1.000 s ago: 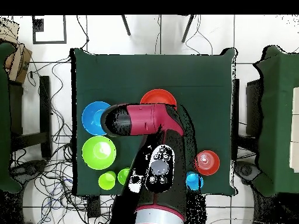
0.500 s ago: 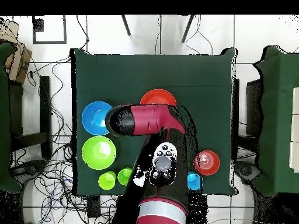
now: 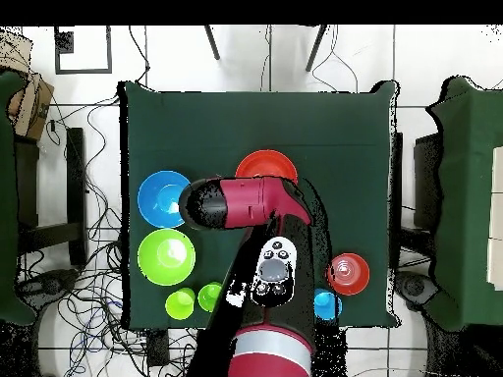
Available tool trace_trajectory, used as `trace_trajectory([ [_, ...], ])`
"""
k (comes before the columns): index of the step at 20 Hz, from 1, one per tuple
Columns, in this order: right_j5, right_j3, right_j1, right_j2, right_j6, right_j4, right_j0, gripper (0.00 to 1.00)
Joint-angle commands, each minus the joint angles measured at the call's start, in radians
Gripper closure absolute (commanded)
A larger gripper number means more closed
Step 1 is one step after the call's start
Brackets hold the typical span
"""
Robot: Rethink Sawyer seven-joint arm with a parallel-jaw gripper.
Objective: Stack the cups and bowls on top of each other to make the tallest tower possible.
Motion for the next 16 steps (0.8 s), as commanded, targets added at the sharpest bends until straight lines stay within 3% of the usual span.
trace_trajectory([
  [1,-0.077,-0.013,0.054,0.09,0.078,-0.006,-0.013,0.0],
  [16,-0.093,-0.035,0.08,0.093,0.082,-0.002,-0.015,0.0],
])
